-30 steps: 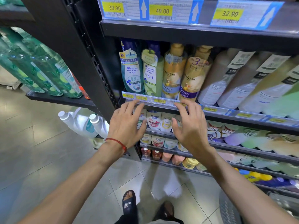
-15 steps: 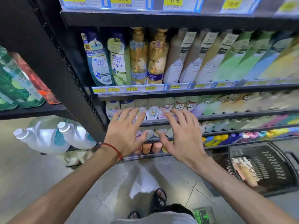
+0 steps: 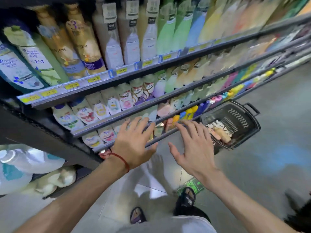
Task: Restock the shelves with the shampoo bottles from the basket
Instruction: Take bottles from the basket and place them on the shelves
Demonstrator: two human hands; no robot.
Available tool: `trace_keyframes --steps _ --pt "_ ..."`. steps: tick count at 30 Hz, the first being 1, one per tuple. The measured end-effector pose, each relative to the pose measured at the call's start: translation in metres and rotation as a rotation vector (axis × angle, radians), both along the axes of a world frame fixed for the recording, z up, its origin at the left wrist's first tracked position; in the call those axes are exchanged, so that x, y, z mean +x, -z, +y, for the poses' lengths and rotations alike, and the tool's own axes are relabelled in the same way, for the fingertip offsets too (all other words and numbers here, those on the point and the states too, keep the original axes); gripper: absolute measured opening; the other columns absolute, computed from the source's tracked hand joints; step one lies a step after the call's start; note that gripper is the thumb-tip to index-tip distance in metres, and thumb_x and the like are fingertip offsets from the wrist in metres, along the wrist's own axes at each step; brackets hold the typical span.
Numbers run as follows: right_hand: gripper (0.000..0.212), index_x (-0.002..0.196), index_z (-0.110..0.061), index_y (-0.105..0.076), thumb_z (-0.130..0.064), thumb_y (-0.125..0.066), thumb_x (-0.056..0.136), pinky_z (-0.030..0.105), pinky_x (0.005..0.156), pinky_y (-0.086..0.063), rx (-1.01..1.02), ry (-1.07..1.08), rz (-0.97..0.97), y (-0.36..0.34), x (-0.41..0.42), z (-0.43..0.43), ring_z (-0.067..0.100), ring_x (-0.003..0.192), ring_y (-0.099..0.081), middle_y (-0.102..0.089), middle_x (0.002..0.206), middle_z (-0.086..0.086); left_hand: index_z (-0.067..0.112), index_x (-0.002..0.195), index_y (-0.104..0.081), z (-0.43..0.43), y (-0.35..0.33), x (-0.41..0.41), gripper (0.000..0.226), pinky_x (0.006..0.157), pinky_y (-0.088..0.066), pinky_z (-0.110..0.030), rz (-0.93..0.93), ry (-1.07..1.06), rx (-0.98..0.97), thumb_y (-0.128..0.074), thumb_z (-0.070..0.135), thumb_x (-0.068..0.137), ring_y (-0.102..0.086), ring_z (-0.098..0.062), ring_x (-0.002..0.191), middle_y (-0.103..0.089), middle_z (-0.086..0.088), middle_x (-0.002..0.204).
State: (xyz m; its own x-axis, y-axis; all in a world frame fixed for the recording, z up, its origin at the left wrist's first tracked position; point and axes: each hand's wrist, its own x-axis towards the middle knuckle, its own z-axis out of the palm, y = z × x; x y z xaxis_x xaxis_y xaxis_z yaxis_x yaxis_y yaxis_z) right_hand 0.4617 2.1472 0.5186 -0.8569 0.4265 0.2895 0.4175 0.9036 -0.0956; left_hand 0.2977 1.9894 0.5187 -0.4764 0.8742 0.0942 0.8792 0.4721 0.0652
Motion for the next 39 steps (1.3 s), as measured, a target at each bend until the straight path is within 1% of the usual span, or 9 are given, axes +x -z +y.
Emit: trace_keyframes --steps 7,14,19,21,24,28,32,36,39 --pt "0.060 0.137 -0.016 -0.062 -0.056 -0.058 0.093 0.049 0.116 -0.037 -0.041 0.137 0.019 0.020 0.073 0.110 0.031 0.132 -0.051 -0.061 0.139 0.006 0.018 0.140 -0.058 0.128 0.001 0.061 0.068 0.107 -0.044 -0.053 0.036 0.140 -0.059 -0.055 0.061 0.086 -0.052 -0.033 0.129 -0.060 -0.007 0.138" --pt "0.060 0.141 -0.019 -0.059 -0.059 -0.046 0.099 0.052 0.118 -0.035 -0.112 0.188 -0.043 0.031 0.153 0.248 0.030 0.137 -0.049 -0.058 0.144 0.006 0.019 0.133 -0.061 0.271 0.005 0.130 0.065 0.106 -0.043 -0.051 -0.018 0.200 -0.123 -0.047 0.062 0.087 -0.052 -0.033 0.130 -0.059 -0.008 0.137" --pt "0.057 0.137 -0.017 -0.060 -0.057 -0.046 0.098 0.048 0.115 -0.036 -0.070 0.213 -0.075 0.045 0.184 0.339 0.030 0.130 -0.050 -0.060 0.139 0.006 0.024 0.149 -0.050 0.356 0.012 0.153 0.072 0.116 -0.032 -0.053 -0.049 0.179 -0.225 -0.034 0.066 0.093 -0.037 -0.030 0.146 -0.047 -0.006 0.154" --pt "0.057 0.136 -0.017 -0.060 -0.056 -0.047 0.097 0.049 0.115 -0.036 -0.064 0.236 -0.084 0.051 0.186 0.373 0.031 0.128 -0.050 -0.061 0.137 0.006 0.023 0.150 -0.049 0.385 0.014 0.155 0.072 0.117 -0.032 -0.053 -0.066 0.177 -0.220 -0.035 0.065 0.093 -0.036 -0.030 0.147 -0.046 -0.006 0.155" --pt "0.056 0.137 -0.018 -0.059 -0.056 -0.049 0.098 0.049 0.116 -0.033 -0.056 0.261 -0.106 0.059 0.184 0.423 0.031 0.130 -0.049 -0.060 0.138 0.006 0.019 0.144 -0.057 0.434 0.021 0.149 0.071 0.113 -0.040 -0.055 -0.085 0.214 -0.201 -0.040 0.062 0.090 -0.043 -0.034 0.144 -0.053 -0.009 0.151" --pt "0.055 0.136 -0.017 -0.059 -0.055 -0.048 0.098 0.048 0.114 -0.035 -0.035 0.279 -0.121 0.068 0.171 0.491 0.033 0.132 -0.050 -0.060 0.138 0.007 0.018 0.139 -0.062 0.511 0.042 0.129 0.071 0.107 -0.045 -0.056 -0.092 0.255 -0.244 -0.039 0.063 0.089 -0.049 -0.036 0.138 -0.060 -0.009 0.143" --pt "0.054 0.136 -0.017 -0.058 -0.054 -0.048 0.098 0.049 0.113 -0.036 -0.020 0.304 -0.158 0.072 0.157 0.552 0.032 0.131 -0.050 -0.060 0.136 0.007 0.017 0.139 -0.060 0.576 0.068 0.109 0.067 0.111 -0.038 -0.054 -0.108 0.324 -0.219 -0.050 0.061 0.089 -0.047 -0.036 0.138 -0.057 -0.012 0.144" --pt "0.055 0.134 -0.013 -0.064 -0.051 -0.057 0.095 0.052 0.115 -0.038 -0.053 0.296 -0.173 0.082 0.142 0.608 0.034 0.132 -0.051 -0.063 0.136 0.010 0.019 0.141 -0.058 0.631 0.089 0.094 0.069 0.113 -0.034 -0.055 -0.083 0.361 -0.283 -0.051 0.062 0.088 -0.044 -0.035 0.140 -0.056 -0.011 0.146" --pt "0.057 0.136 -0.014 -0.062 -0.053 -0.054 0.096 0.052 0.117 -0.036 -0.064 0.267 -0.232 0.093 0.134 0.645 0.033 0.134 -0.050 -0.062 0.138 0.010 0.020 0.144 -0.056 0.659 0.103 0.090 0.068 0.115 -0.032 -0.055 -0.085 0.322 -0.318 -0.047 0.062 0.090 -0.039 -0.032 0.143 -0.052 -0.009 0.150"
